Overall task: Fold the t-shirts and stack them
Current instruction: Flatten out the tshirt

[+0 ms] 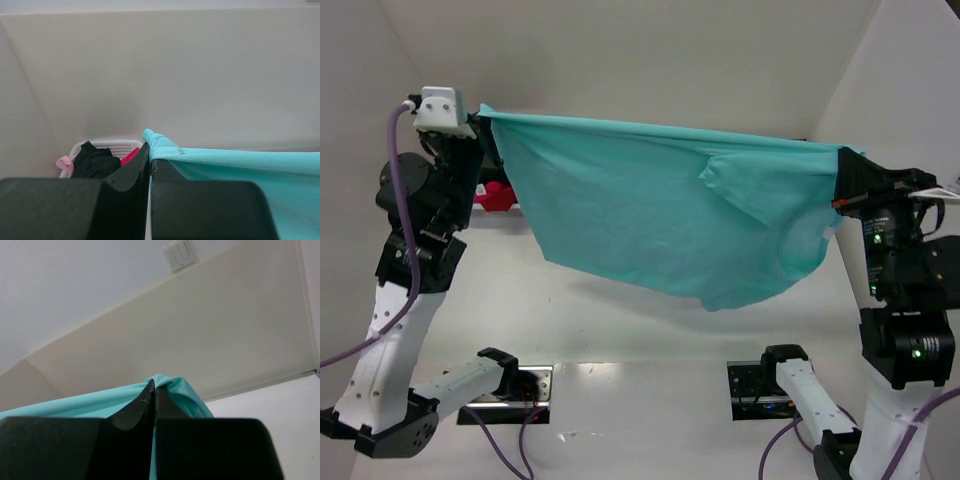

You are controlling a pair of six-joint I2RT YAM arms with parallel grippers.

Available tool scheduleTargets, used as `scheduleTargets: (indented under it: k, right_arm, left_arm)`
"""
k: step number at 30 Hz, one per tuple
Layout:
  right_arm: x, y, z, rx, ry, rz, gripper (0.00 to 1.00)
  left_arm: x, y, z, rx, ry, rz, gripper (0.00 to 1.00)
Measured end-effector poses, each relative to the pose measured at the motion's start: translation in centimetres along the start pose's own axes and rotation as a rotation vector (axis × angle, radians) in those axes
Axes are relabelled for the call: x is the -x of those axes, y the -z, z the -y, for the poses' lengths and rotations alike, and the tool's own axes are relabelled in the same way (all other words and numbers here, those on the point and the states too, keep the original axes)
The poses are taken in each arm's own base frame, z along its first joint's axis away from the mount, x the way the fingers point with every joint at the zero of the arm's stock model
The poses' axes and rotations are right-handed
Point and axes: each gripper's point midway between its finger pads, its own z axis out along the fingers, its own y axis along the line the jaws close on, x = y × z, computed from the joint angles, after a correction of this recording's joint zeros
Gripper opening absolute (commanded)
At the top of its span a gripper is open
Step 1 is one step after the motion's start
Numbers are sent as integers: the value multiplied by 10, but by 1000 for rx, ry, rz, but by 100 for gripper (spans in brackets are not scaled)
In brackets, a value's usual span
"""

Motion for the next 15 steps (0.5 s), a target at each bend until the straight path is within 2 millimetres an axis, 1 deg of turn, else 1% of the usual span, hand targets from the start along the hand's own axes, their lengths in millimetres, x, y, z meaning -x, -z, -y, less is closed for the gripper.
scheduleTargets:
  k: [1, 2, 3, 5, 7, 8, 9, 10, 11, 12, 13, 15]
  right_arm:
    - [-9, -5, 6, -19, -4, -16, 1]
    - [-21, -10, 14, -42, -9, -41, 1]
    - [-38, -18, 24, -76, -13, -75, 1]
    - [-80, -35, 50, -152, -16, -161, 1]
    - [-130, -49, 81, -242, -11, -268, 1]
    - [-152, -53, 95, -286, -5, -315, 1]
    - [-176, -56, 111, -336, 4, -366, 1]
    - [-198, -58, 126, -380, 12, -413, 1]
    - [-217, -57, 139, -419, 20, -451, 1]
    - [-233, -55, 151, -457, 29, -487, 1]
    - [-245, -53, 161, -489, 37, -511, 1]
    - [-259, -54, 174, -533, 51, -534, 1]
  left_arm:
    - [-3, -6, 2, 1, -2, -10, 0]
    - [-11, -15, 4, 8, -6, -27, 0]
    - [-21, -23, 6, 14, -14, -52, 0]
    - [-49, -41, 11, 29, -32, -112, 0]
    - [-94, -60, 17, 38, -63, -207, 0]
    - [-121, -68, 21, 39, -80, -264, 0]
    - [-149, -73, 24, 39, -99, -324, 0]
    - [-172, -77, 27, 38, -115, -373, 0]
    - [-195, -80, 29, 34, -130, -422, 0]
    - [-218, -81, 32, 31, -146, -468, 0]
    - [-236, -82, 33, 28, -158, -506, 0]
    - [-268, -85, 37, 24, -178, -570, 0]
